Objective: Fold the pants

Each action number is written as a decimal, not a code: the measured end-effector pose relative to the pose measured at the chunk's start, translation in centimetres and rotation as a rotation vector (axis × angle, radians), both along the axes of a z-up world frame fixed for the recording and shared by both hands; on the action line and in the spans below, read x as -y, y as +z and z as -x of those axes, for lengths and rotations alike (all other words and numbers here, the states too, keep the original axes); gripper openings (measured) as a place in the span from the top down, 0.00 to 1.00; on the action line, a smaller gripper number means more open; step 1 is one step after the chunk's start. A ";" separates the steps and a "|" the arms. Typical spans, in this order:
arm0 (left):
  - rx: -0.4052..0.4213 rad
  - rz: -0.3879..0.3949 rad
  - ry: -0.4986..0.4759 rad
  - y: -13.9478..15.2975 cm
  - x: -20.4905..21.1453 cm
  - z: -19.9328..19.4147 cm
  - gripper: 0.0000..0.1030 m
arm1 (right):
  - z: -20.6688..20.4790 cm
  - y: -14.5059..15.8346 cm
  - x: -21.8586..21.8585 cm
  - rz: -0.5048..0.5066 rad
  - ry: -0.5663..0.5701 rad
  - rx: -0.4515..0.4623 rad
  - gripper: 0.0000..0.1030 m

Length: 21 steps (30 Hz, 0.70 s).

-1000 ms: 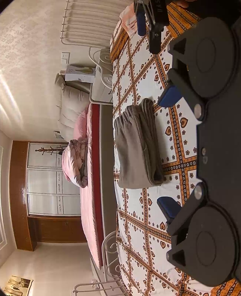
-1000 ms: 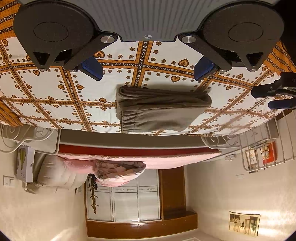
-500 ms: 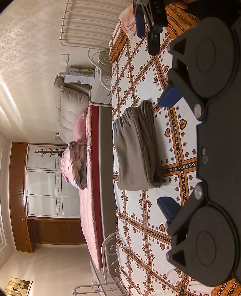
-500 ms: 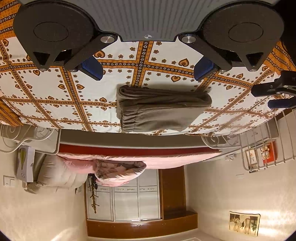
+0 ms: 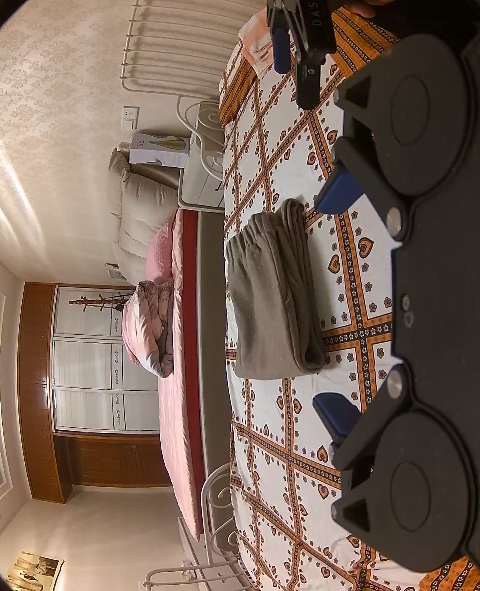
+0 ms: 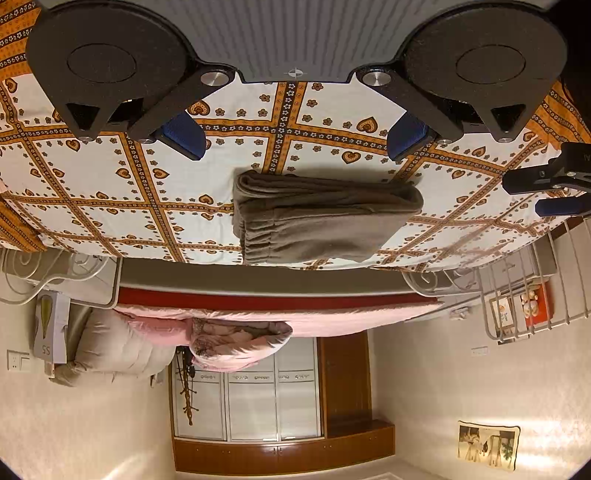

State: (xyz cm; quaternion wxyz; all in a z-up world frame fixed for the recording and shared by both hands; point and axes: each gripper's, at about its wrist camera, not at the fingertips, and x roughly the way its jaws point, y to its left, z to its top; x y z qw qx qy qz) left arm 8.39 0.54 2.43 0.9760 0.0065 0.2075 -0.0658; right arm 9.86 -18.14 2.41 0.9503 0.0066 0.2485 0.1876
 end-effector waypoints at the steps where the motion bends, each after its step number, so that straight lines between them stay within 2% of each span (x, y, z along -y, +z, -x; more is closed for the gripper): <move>1: 0.000 -0.001 0.000 0.0 0.0 0.0 0.06 | 0.0 0.0 0.0 -0.001 0.000 0.000 0.00; 21: 0.000 0.005 -0.004 0.0 0.1 0.0 0.06 | 0.0 0.0 -0.1 0.003 0.001 -0.001 0.00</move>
